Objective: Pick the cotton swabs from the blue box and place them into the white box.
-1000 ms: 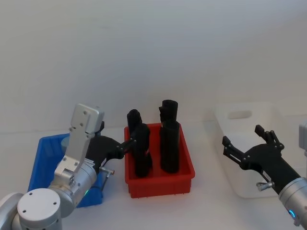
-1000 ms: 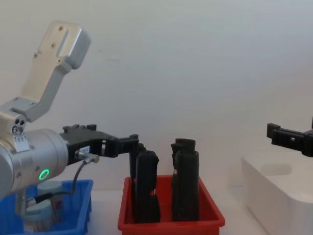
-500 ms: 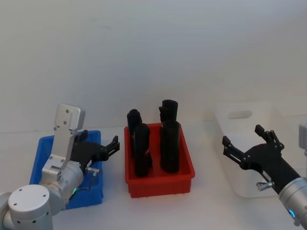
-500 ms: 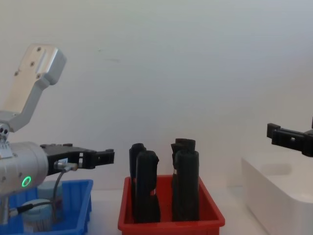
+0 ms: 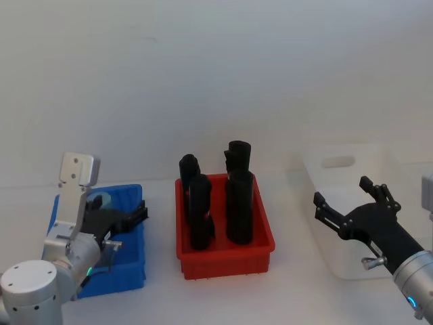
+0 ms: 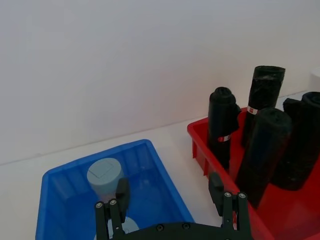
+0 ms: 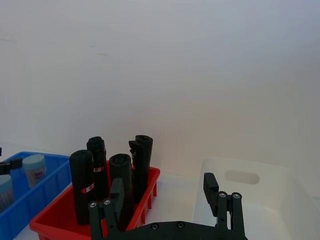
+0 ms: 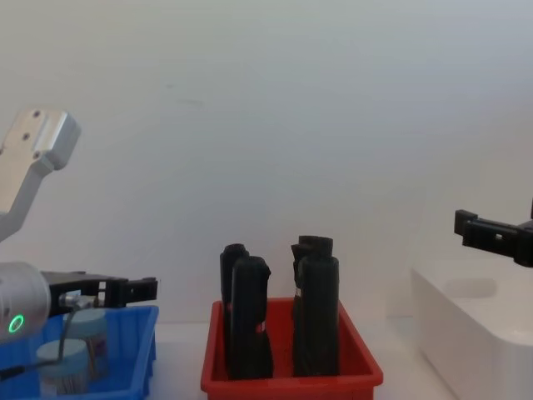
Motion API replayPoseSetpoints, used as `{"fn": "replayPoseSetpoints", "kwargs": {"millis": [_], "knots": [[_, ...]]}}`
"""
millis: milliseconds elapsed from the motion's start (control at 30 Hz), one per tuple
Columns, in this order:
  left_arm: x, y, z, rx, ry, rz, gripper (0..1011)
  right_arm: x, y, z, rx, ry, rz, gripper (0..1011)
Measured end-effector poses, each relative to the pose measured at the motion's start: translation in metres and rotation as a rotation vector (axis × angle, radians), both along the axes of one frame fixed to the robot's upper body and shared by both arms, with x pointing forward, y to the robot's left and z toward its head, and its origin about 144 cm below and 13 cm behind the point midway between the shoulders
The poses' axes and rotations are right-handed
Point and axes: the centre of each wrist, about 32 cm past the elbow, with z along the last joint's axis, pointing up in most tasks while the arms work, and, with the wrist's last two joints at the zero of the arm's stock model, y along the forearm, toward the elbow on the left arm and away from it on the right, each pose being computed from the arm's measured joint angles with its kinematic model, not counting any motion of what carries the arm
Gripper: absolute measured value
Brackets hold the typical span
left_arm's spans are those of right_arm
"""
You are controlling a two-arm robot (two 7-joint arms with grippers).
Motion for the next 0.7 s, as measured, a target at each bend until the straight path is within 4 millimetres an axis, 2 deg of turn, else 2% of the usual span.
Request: {"fn": "replayPoseSetpoints", "kwargs": {"millis": [700], "knots": [[0.01,0.018,-0.015,0.026,0.103,0.085,1000,0.0,0.0,0.0,0.0,0.0,0.0,1002]]}}
